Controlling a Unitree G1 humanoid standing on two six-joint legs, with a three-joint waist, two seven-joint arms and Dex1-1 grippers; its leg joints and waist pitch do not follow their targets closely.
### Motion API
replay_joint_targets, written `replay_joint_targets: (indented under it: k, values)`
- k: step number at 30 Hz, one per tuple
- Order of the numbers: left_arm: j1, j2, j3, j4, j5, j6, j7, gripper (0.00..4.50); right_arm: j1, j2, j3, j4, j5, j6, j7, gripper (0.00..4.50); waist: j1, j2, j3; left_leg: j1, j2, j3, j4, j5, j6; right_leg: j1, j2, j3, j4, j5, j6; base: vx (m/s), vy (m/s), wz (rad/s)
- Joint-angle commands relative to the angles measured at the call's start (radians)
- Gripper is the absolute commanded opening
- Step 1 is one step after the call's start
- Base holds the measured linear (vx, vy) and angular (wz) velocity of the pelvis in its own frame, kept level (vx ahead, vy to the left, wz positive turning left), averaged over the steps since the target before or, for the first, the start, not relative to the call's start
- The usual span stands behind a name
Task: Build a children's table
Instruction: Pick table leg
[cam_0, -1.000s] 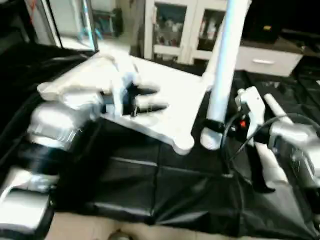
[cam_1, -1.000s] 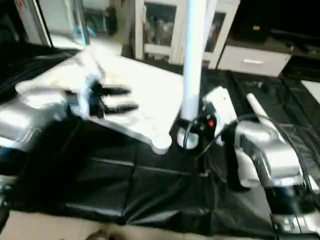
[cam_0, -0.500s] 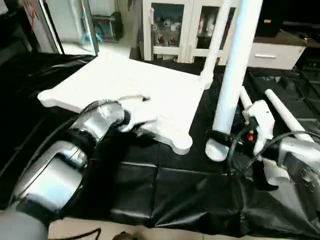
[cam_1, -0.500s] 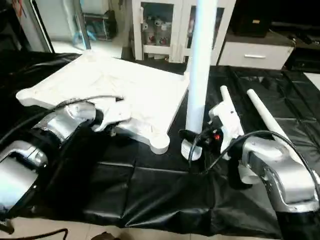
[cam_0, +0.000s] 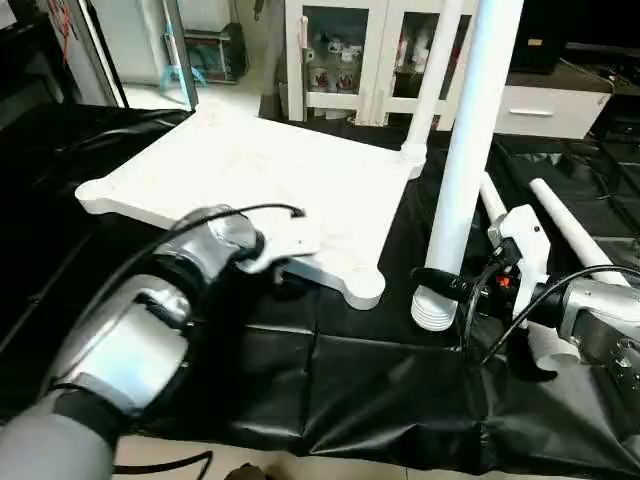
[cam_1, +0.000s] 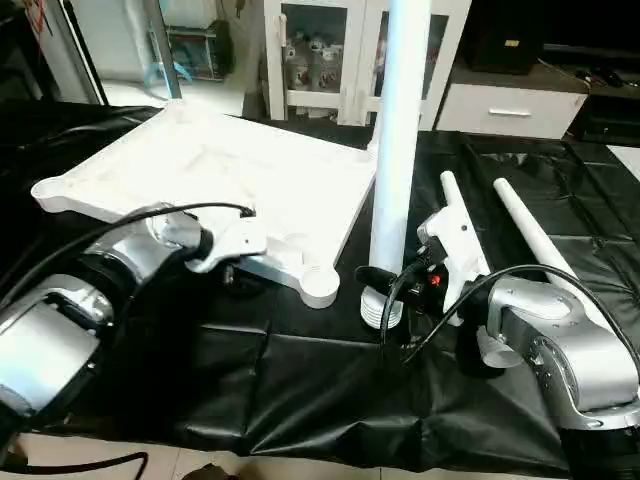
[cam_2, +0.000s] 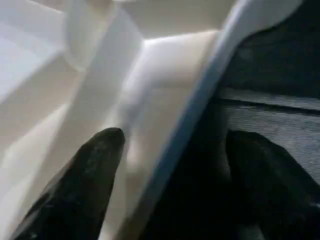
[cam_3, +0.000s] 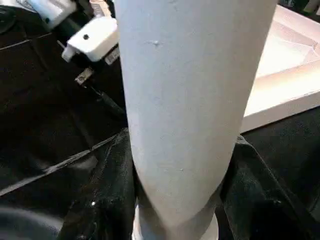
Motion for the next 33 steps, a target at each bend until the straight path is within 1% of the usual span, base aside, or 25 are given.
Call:
replay_joint_targets:
  k: [1, 2, 3, 4, 8, 9, 10, 11, 13, 14, 15, 17, 18, 19, 20, 22, 23, 24, 26, 28, 29, 30, 31, 32, 33]
  values:
    - [-0.019, -0.005, -0.011, 0.018, 0.035, -0.005, -0.007, 3.46, -0.021, -0.015, 0.005, -0.023, 0.018, 0.009, 0.016, 1.84, 0.001, -0.018, -0.074, 0.012, 0.036, -0.012, -0.077, -0.192, 0.023, 0.057, -0.065, 0.041, -0.077, -0.263, -0.195, 0.0, 0.0, 0.0]
    - [-0.021, -0.009, -0.014, 0.025, 0.047, -0.007, -0.004, 3.4, -0.023, -0.017, 0.006, -0.024, 0.019, 0.009, 0.02, 1.84, 0.0, -0.018, -0.074, 0.012, 0.035, -0.011, -0.077, -0.193, 0.024, 0.056, -0.065, 0.041, -0.078, -0.268, -0.193, 0.0, 0.0, 0.0]
    - [-0.023, -0.013, -0.009, 0.03, 0.049, -0.002, -0.013, 3.15, -0.024, -0.02, 0.008, -0.024, 0.018, 0.009, 0.023, 1.84, 0.0, -0.018, -0.073, 0.013, 0.035, -0.011, -0.077, -0.197, 0.024, 0.055, -0.065, 0.041, -0.081, -0.284, -0.191, 0.0, 0.0, 0.0]
    - [-0.024, -0.016, -0.004, 0.034, 0.049, 0.0, -0.02, 3.15, -0.024, -0.021, 0.009, -0.025, 0.017, 0.01, 0.025, 1.84, 0.001, -0.016, -0.073, 0.013, 0.036, -0.012, -0.078, -0.2, 0.023, 0.055, -0.066, 0.041, -0.08, -0.288, -0.192, 0.0, 0.0, 0.0]
    - [-0.029, -0.022, 0.007, 0.044, 0.056, 0.012, -0.043, 2.94, -0.026, -0.023, 0.009, -0.024, 0.017, 0.011, 0.028, 1.84, 0.0, -0.018, -0.073, 0.012, 0.036, -0.012, -0.078, -0.2, 0.024, 0.055, -0.066, 0.041, -0.08, -0.283, -0.193, 0.0, 0.0, 0.0]
    - [-0.03, -0.022, 0.008, 0.046, 0.057, 0.017, -0.053, 2.71, -0.025, -0.023, 0.01, -0.024, 0.016, 0.011, 0.028, 1.84, 0.0, -0.018, -0.074, 0.012, 0.036, -0.012, -0.079, -0.193, 0.025, 0.055, -0.066, 0.041, -0.08, -0.276, -0.193, 0.0, 0.0, 0.0]
    - [-0.03, -0.023, 0.01, 0.047, 0.059, 0.022, -0.063, 2.71, -0.025, -0.024, 0.011, -0.024, 0.015, 0.01, 0.03, 1.84, 0.0, -0.018, -0.074, 0.012, 0.036, -0.012, -0.078, -0.189, 0.025, 0.056, -0.066, 0.041, -0.078, -0.268, -0.195, 0.0, 0.0, 0.0]
    - [-0.03, -0.023, 0.007, 0.047, 0.064, 0.026, -0.072, 2.64, -0.024, -0.025, 0.012, -0.025, 0.014, 0.009, 0.031, 1.84, -0.001, -0.021, -0.074, 0.011, 0.036, -0.012, -0.078, -0.184, 0.028, 0.056, -0.066, 0.041, -0.077, -0.254, -0.2, 0.0, 0.0, 0.0]
    - [-0.026, -0.023, -0.007, 0.05, 0.09, 0.033, -0.091, 2.56, -0.024, -0.023, 0.016, -0.022, 0.012, 0.007, 0.032, 1.84, 0.0, -0.021, -0.074, 0.011, 0.036, -0.012, -0.078, -0.175, 0.031, 0.057, -0.067, 0.041, -0.076, -0.249, -0.202, 0.0, 0.0, 0.0]
    - [-0.025, -0.024, -0.006, 0.051, 0.095, 0.036, -0.09, 2.44, -0.024, -0.022, 0.017, -0.022, 0.011, 0.007, 0.033, 1.84, 0.0, -0.021, -0.074, 0.01, 0.036, -0.011, -0.078, -0.175, 0.033, 0.056, -0.067, 0.042, -0.076, -0.248, -0.203, 0.0, 0.0, 0.0]
    - [-0.022, -0.026, -0.006, 0.052, 0.099, 0.042, -0.086, 2.2, -0.026, -0.021, 0.018, -0.021, 0.01, 0.007, 0.034, 1.84, -0.001, -0.022, -0.073, 0.01, 0.036, -0.011, -0.077, -0.175, 0.035, 0.056, -0.067, 0.042, -0.077, -0.249, -0.204, 0.0, 0.0, 0.0]
    - [-0.015, -0.029, -0.008, 0.055, 0.106, 0.056, -0.088, 2.14, -0.029, -0.019, 0.021, -0.018, 0.007, 0.005, 0.036, 1.84, -0.001, -0.021, -0.072, 0.011, 0.036, -0.011, -0.078, -0.181, 0.034, 0.056, -0.068, 0.041, -0.077, -0.263, -0.204, 0.0, 0.0, 0.0]
    - [-0.012, -0.031, -0.01, 0.056, 0.111, 0.065, -0.089, 2.03, -0.031, -0.019, 0.022, -0.016, 0.005, 0.003, 0.037, 1.84, -0.001, -0.021, -0.072, 0.011, 0.036, -0.012, -0.078, -0.182, 0.034, 0.056, -0.068, 0.041, -0.078, -0.265, -0.204, 0.0, 0.0, 0.0]
    - [-0.006, -0.033, -0.012, 0.056, 0.115, 0.075, -0.093, 2.03, -0.034, -0.018, 0.024, -0.013, 0.004, 0.002, 0.037, 1.84, -0.002, -0.023, -0.072, 0.012, 0.036, -0.011, -0.078, -0.189, 0.034, 0.055, -0.068, 0.041, -0.079, -0.278, -0.202, 0.0, 0.0, 0.0]
    - [-0.003, -0.034, -0.011, 0.056, 0.114, 0.079, -0.095, 1.78, -0.034, -0.018, 0.025, -0.012, 0.003, 0.001, 0.037, 1.84, -0.002, -0.023, -0.072, 0.012, 0.036, -0.011, -0.078, -0.189, 0.034, 0.055, -0.068, 0.041, -0.079, -0.278, -0.202, 0.0, 0.0, 0.0]
    - [0.009, -0.043, 0.015, 0.053, 0.092, 0.105, -0.102, 1.73, -0.034, -0.016, 0.027, -0.009, 0.001, -0.003, 0.036, 1.84, -0.004, -0.023, -0.07, 0.012, 0.037, -0.012, -0.08, -0.197, 0.032, 0.055, -0.069, 0.04, -0.081, -0.3, -0.198, 0.0, 0.0, 0.0]
    - [0.013, -0.046, 0.032, 0.051, 0.078, 0.119, -0.104, 1.72, -0.034, -0.014, 0.028, -0.009, 0.0, -0.003, 0.035, 1.84, -0.004, -0.02, -0.07, 0.012, 0.035, -0.012, -0.08, -0.199, 0.031, 0.055, -0.069, 0.04, -0.082, -0.304, -0.198, 0.0, 0.0, 0.0]
    - [0.018, -0.05, 0.05, 0.049, 0.066, 0.133, -0.105, 1.56, -0.033, -0.012, 0.029, -0.009, 0.0, -0.004, 0.033, 1.84, -0.005, -0.025, -0.07, 0.012, 0.036, -0.012, -0.08, -0.197, 0.032, 0.055, -0.068, 0.041, -0.083, -0.301, -0.2, 0.0, 0.0, 0.0]
    - [0.039, -0.053, 0.096, 0.035, 0.03, 0.157, -0.104, 1.32, -0.026, 0.002, 0.029, -0.007, -0.006, -0.008, 0.013, 1.84, -0.004, -0.019, -0.07, 0.012, 0.036, -0.012, -0.08, -0.196, 0.032, 0.054, -0.069, 0.041, -0.081, -0.292, -0.207, 0.0, 0.0, 0.0]
    - [0.059, -0.05, 0.125, 0.019, 0.002, 0.178, -0.1, 1.27, -0.019, 0.019, 0.028, -0.002, -0.012, -0.012, -0.011, 1.84, -0.006, -0.024, -0.07, 0.012, 0.035, -0.012, -0.082, -0.213, 0.033, 0.053, -0.069, 0.04, -0.085, -0.321, -0.2, 0.0, 0.0, 0.0]
    - [0.072, -0.045, 0.133, 0.011, -0.007, 0.185, -0.096, 1.2, -0.017, 0.028, 0.028, 0.0, -0.016, -0.014, -0.023, 1.84, -0.006, -0.024, -0.07, 0.012, 0.035, -0.012, -0.082, -0.213, 0.033, 0.053, -0.069, 0.04, -0.085, -0.321, -0.2, 0.0, 0.0, 0.0]
    - [0.082, -0.042, 0.139, 0.004, -0.012, 0.192, -0.094, 1.13, -0.015, 0.034, 0.029, 0.001, -0.019, -0.016, -0.033, 1.84, -0.007, -0.019, -0.068, 0.012, 0.036, -0.013, -0.083, -0.219, 0.029, 0.051, -0.069, 0.04, -0.085, -0.327, -0.201, 0.0, 0.0, 0.0]
    - [0.09, -0.039, 0.14, -0.001, -0.013, 0.194, -0.092, 1.1, -0.015, 0.038, 0.03, 0.002, -0.021, -0.016, -0.039, 1.84, -0.007, -0.02, -0.069, 0.013, 0.035, -0.013, -0.084, -0.233, 0.025, 0.051, -0.069, 0.04, -0.087, -0.343, -0.196, 0.0, 0.0, 0.0]
    - [0.125, -0.027, 0.141, -0.028, -0.011, 0.206, -0.088, 1.07, -0.013, 0.055, 0.031, 0.005, -0.03, -0.02, -0.064, 1.84, -0.008, -0.016, -0.068, 0.013, 0.037, -0.015, -0.088, -0.249, 0.019, 0.05, -0.07, 0.04, -0.089, -0.362, -0.189, 0.0, 0.0, 0.0]
    - [0.158, -0.019, 0.149, -0.057, -0.016, 0.23, -0.077, 1.01, -0.014, 0.068, 0.026, 0.008, -0.033, -0.022, -0.082, 1.84, -0.012, -0.017, -0.066, 0.012, 0.036, -0.015, -0.089, -0.258, 0.017, 0.049, -0.069, 0.04, -0.091, -0.374, -0.184, 0.0, 0.0, 0.0]
